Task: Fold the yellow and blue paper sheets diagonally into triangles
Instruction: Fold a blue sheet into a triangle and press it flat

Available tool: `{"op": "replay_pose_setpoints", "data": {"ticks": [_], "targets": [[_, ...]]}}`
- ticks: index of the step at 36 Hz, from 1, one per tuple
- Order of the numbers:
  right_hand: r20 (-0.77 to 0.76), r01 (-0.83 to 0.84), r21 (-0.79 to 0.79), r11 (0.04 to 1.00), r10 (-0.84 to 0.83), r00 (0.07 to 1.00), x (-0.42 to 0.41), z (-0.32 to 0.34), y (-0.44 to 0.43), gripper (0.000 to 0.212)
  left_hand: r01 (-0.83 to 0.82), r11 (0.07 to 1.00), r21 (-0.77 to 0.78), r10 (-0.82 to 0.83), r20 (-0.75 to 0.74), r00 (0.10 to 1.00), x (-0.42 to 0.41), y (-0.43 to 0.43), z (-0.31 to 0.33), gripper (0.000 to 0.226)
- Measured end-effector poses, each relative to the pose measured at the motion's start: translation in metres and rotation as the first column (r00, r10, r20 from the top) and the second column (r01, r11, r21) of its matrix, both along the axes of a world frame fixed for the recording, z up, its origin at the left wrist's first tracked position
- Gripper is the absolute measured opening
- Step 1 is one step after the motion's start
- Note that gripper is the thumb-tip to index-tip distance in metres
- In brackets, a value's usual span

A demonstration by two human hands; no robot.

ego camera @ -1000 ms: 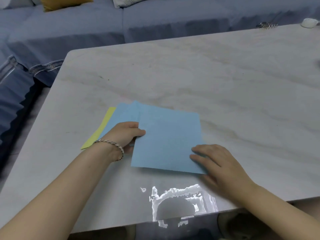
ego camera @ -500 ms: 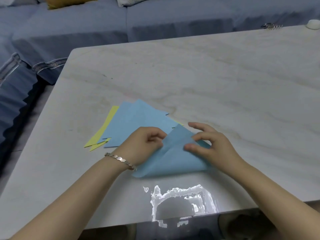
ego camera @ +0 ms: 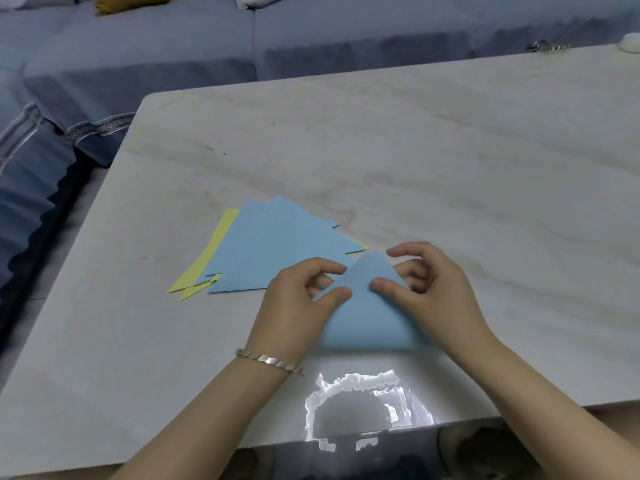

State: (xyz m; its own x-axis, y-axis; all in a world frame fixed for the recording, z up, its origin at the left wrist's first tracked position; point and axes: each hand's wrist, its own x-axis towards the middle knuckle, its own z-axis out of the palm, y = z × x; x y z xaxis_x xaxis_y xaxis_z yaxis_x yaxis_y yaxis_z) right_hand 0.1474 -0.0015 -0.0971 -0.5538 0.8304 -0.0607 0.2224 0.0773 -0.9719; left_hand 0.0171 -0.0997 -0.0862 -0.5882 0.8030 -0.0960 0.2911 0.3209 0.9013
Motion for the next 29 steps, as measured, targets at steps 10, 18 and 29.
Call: {"op": "replay_pose_setpoints", "data": {"ticks": [10,18,29], "targets": [[-0.079,-0.041,-0.047,0.998,0.038,0.996,0.003,0.007,-0.004,0.03,-0.005,0.999,0.035,0.005,-0.019,1.0,0.005,-0.004,0.005,0.037],[-0.072,-0.034,-0.043,0.998,0.031,0.997,0.006,0.007,-0.007,0.022,-0.08,0.994,0.07,0.08,0.001,0.997,0.011,-0.001,0.008,0.02],[-0.068,0.015,-0.02,1.0,-0.017,0.998,0.006,0.006,-0.007,0.024,-0.069,0.997,0.042,0.069,0.019,0.997,0.014,-0.002,0.006,0.022]]}}
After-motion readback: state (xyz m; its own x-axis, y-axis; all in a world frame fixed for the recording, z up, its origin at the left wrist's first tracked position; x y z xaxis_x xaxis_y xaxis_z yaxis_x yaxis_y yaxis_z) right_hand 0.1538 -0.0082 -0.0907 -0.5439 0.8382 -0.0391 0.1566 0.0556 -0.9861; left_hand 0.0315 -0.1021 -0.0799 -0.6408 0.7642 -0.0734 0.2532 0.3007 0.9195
